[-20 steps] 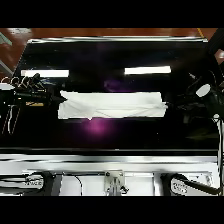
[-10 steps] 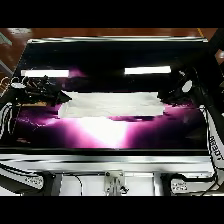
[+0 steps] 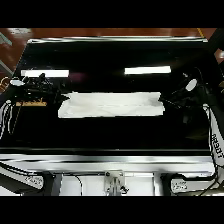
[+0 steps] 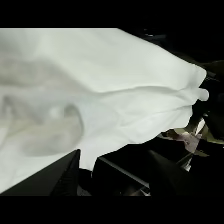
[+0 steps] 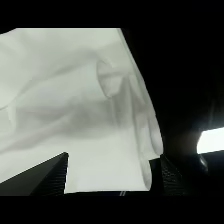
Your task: Fold the shirts.
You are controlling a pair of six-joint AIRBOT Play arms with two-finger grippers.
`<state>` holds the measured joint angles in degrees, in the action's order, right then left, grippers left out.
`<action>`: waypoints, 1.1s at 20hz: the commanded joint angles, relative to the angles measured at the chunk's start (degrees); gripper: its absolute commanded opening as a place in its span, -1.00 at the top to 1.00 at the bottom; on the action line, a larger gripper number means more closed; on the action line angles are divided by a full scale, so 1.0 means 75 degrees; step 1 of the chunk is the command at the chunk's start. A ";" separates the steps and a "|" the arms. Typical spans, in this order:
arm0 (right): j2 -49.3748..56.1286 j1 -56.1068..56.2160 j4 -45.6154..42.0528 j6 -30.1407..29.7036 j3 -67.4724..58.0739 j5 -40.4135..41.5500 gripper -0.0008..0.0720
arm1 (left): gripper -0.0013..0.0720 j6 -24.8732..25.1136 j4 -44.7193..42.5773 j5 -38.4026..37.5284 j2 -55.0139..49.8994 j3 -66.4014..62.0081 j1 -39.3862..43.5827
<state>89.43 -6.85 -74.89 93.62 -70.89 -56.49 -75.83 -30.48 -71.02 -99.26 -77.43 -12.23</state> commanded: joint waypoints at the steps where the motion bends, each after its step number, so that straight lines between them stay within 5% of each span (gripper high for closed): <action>1: 0.0044 -0.0493 0.0769 -0.0242 -0.0125 -0.0481 -0.91 | -0.43 -0.0064 0.0262 -0.0221 -0.0003 -0.0638 0.0122; 6: 0.0580 -0.0533 0.1751 -0.0166 -0.0125 0.0102 -0.91 | -0.43 -0.0070 0.0358 -0.0431 -0.0003 -0.1463 0.0577; 14: 0.0737 -0.0536 0.0405 0.0192 -0.0125 0.0032 -0.89 | -0.34 -0.0064 0.0364 -0.0886 0.0000 -0.1955 0.0874; 22: 0.1326 -0.0530 0.1661 0.0239 -0.0125 -0.0210 -0.80 | -0.23 0.0047 0.0947 -0.0883 0.0061 -0.1967 0.0895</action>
<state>98.06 -10.85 -64.88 94.96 -71.81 -56.64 -75.94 -24.99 -77.60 -99.09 -92.07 -5.56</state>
